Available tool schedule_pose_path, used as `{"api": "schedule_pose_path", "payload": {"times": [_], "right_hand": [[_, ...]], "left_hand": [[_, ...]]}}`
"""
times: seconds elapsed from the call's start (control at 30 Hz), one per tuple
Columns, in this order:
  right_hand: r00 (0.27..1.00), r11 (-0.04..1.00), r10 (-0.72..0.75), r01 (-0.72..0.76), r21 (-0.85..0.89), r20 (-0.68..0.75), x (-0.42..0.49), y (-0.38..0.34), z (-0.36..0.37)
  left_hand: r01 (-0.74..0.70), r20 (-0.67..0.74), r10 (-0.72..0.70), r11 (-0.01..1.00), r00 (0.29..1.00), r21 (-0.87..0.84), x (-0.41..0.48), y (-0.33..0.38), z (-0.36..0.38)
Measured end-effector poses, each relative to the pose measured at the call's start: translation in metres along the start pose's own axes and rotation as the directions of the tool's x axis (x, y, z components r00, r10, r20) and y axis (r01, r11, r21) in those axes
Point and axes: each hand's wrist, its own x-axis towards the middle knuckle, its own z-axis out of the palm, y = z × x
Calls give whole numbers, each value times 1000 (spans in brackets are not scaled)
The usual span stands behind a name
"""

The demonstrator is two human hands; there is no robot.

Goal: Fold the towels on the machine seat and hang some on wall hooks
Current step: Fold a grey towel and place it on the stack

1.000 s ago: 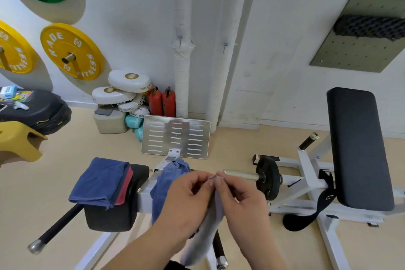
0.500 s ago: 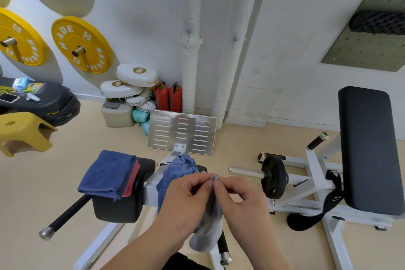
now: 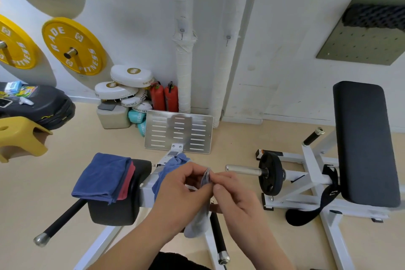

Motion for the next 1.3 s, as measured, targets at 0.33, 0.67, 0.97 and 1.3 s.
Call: {"api": "schedule_pose_path", "payload": {"times": [0.33, 0.67, 0.97, 1.3], "right_hand": [[992, 931, -61, 97, -352, 110, 20, -9, -43], [974, 788, 146, -7, -616, 175, 34, 9, -76], [965, 775, 203, -55, -630, 166, 32, 22, -95], [985, 806, 0, 101, -584, 170, 31, 4, -107]], "left_hand": [[-236, 351, 175, 962, 920, 139, 20, 33, -37], [-372, 110, 358, 914, 927, 162, 27, 38, -76], [-274, -118, 287, 955, 951, 111, 34, 11, -85], [-33, -288, 61, 994, 956, 104, 74, -33, -92]]}}
